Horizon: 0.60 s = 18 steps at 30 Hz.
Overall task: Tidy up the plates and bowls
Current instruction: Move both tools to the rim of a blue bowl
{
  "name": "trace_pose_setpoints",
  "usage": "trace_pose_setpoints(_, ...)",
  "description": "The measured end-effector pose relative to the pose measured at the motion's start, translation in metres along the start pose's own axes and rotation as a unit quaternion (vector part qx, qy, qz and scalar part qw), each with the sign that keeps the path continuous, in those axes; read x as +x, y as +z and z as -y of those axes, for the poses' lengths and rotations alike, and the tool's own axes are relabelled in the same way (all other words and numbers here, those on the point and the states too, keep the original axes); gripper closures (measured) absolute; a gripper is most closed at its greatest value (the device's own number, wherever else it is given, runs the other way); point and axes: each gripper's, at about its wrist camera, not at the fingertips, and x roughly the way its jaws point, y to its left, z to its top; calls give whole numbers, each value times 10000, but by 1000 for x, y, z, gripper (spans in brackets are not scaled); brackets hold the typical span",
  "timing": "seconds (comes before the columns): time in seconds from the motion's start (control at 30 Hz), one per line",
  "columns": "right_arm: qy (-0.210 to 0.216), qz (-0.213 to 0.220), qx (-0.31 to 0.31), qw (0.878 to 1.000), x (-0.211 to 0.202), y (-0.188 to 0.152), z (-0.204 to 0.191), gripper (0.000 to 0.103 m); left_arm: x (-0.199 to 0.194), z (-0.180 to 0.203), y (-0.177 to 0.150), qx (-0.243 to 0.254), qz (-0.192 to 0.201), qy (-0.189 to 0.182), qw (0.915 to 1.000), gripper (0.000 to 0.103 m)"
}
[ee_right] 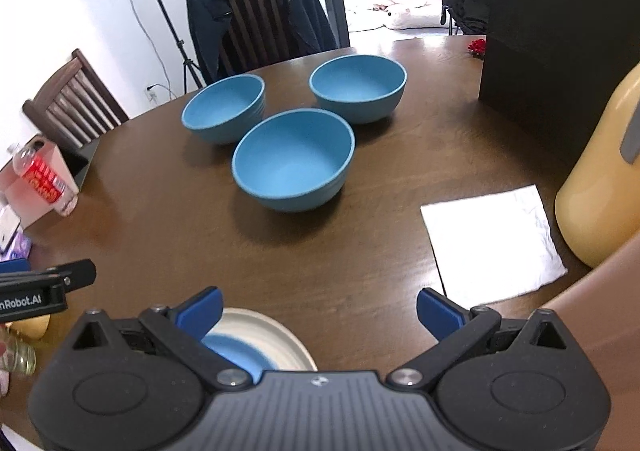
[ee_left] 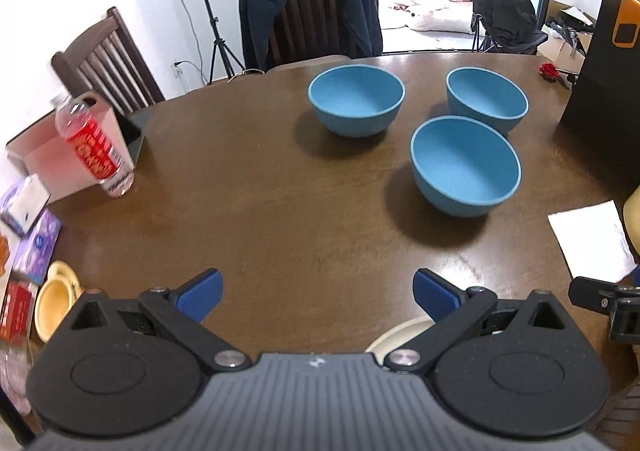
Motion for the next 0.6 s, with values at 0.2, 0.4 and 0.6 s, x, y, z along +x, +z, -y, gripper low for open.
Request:
trace_pose_setpoints(0.2, -74, -65, 177, 9998, 19, 35, 3, 0, 23, 13, 40, 167, -48, -45, 9998, 0)
trace_pose_setpoints(0.4, -133, -79, 317, 9994, 38, 67, 6, 0, 51, 29, 75, 258, -161, -148, 9994, 0)
trace_pose_setpoints(0.6, -272, -231, 677, 9971, 71, 87, 15, 5, 82, 44, 102, 498, -239, -209, 9983, 4)
